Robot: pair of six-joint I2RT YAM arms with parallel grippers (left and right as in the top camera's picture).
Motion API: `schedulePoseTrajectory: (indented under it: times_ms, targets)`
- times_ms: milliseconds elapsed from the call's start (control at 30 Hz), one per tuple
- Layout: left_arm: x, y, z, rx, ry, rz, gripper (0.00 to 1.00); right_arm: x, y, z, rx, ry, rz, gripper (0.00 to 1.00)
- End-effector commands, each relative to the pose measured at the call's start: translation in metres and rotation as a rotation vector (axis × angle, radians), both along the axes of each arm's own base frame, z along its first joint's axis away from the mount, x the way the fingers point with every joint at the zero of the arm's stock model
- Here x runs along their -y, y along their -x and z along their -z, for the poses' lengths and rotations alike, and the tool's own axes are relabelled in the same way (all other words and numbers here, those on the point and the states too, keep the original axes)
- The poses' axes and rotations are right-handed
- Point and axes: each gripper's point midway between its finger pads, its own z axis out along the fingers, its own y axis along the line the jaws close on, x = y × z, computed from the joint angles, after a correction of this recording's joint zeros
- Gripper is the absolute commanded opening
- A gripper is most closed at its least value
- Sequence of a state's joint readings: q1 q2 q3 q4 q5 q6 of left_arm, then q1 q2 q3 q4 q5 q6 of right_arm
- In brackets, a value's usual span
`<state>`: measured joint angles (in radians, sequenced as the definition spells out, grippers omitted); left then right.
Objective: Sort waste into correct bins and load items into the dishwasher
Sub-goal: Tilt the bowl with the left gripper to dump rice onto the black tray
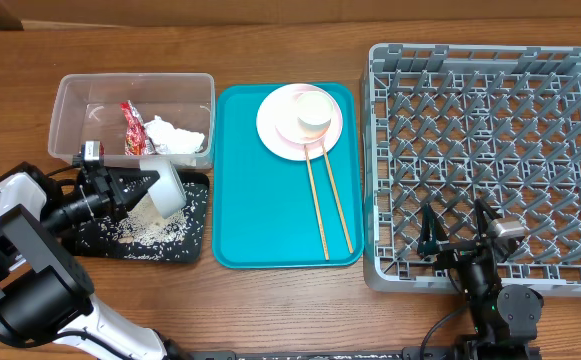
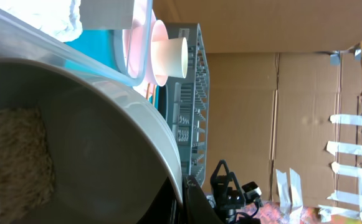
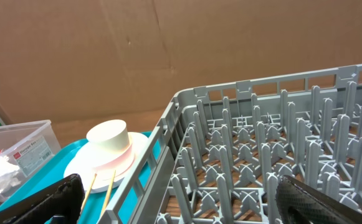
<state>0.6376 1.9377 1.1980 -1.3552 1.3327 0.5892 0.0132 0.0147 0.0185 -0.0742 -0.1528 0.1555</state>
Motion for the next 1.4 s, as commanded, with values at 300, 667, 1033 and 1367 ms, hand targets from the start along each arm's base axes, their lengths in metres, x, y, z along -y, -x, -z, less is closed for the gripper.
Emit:
schedulePoseTrajectory:
  times_ms: [300, 667, 1033, 1367]
  targets:
    - [-0.0035, -0.0039, -0.0071, 0.063, -0.004, -0.010, 0.04, 0.0010, -0.0003, 0.0020, 0.004, 0.005, 0.005, 1.00]
    - [-0.0029, -0.0026, -0.0063, 0.054, -0.006, -0.006, 0.04, 0.0010, -0.0003, 0.0020, 0.004, 0.005, 0.005, 1.00]
    - [-0.0029, -0.0027, -0.0065, 0.058, -0.007, -0.006, 0.04, 0.0010, -0.0003, 0.0020, 0.004, 0.005, 0.005, 1.00]
    - [-0.0047, -0.0036, -0.0085, 0.062, 0.003, -0.017, 0.05, 0.0010, -0.0003, 0.0020, 0.004, 0.005, 0.005, 1.00]
